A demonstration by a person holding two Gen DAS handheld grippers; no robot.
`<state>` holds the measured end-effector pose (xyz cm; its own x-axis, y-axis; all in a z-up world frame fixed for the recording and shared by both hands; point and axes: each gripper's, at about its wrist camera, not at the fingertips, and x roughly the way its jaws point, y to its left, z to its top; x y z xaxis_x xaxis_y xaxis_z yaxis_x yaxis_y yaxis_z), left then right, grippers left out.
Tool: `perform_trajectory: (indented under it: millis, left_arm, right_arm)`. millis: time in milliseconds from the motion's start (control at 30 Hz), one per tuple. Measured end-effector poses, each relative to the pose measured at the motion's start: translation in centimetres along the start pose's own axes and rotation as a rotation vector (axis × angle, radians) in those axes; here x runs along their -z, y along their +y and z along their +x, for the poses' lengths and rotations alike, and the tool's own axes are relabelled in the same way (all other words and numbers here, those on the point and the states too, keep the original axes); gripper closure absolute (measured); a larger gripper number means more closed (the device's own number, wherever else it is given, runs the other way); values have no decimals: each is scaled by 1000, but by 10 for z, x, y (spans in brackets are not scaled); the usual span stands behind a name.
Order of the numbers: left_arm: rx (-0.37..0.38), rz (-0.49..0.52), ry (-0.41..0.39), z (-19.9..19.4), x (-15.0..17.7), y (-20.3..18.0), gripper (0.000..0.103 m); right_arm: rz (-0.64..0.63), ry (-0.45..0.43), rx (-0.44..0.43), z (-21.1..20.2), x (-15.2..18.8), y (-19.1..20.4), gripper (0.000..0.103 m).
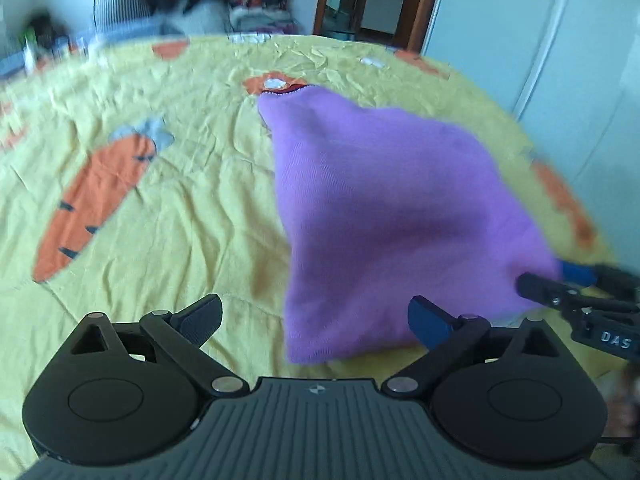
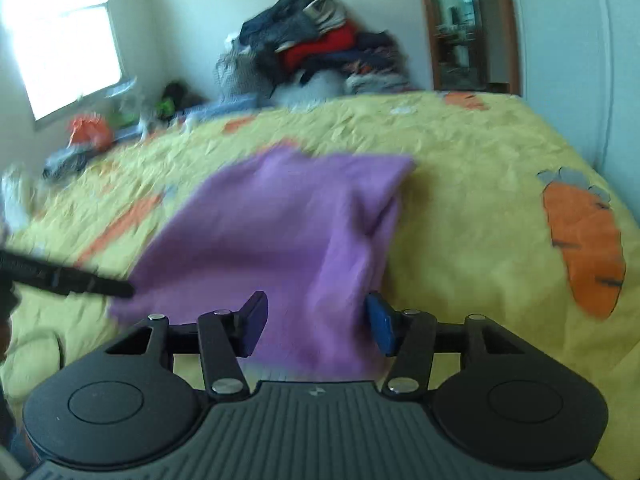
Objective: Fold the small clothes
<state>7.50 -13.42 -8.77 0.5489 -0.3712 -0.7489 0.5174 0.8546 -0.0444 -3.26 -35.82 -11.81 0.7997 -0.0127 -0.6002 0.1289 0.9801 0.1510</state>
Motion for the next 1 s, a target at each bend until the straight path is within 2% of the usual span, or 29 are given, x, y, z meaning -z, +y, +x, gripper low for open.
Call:
perform_trajectory:
  millis: [67,100,200,233,300,433,567,633,667,700,900,1000]
  left_arm:
    - [-31,36,34,16,5,-15,5]
    - [-42,32,51,24,7,-19,2]
    - [-64,-12,32,21,11,-21,1]
    - [-64,-22,31,17,11,-20,1]
    - [-78,-46,28,12,14,-18,0]
    - [-74,-47,51,9,26,-20,0]
    - [-85,-24,55,11,34,-20,0]
    - [-85,-30,55,11,34,-19,0]
    - [-87,-30,56,12,34,-19,0]
    - [-89,-33,54,12,34,-19,0]
    - [-107,-44,47,12,35,-22,0]
    - [-113,-52,48,13,34,-23,0]
  right_arm:
    - [-30,35,32,7,5,4,49]
    - [-28,34,41,6,5,4,47]
    - [21,20,59,-9,3,0,44]
    - [18,6,66,-16,5,3,42]
    - [-16,-4,57,-29,11,11,30]
    - [-87,4,85,-41,29,32,26]
    - [-88,50,117,-25,37,36,23]
    - [-73,59,128,-17,39,33,15]
    - [-49,64,133,-14,37,30,6]
    - [-37,69,133,-11,36,28,4]
    - [-46,96,140,4,24,27,0]
    - [-49,70,149,8,25,30,0]
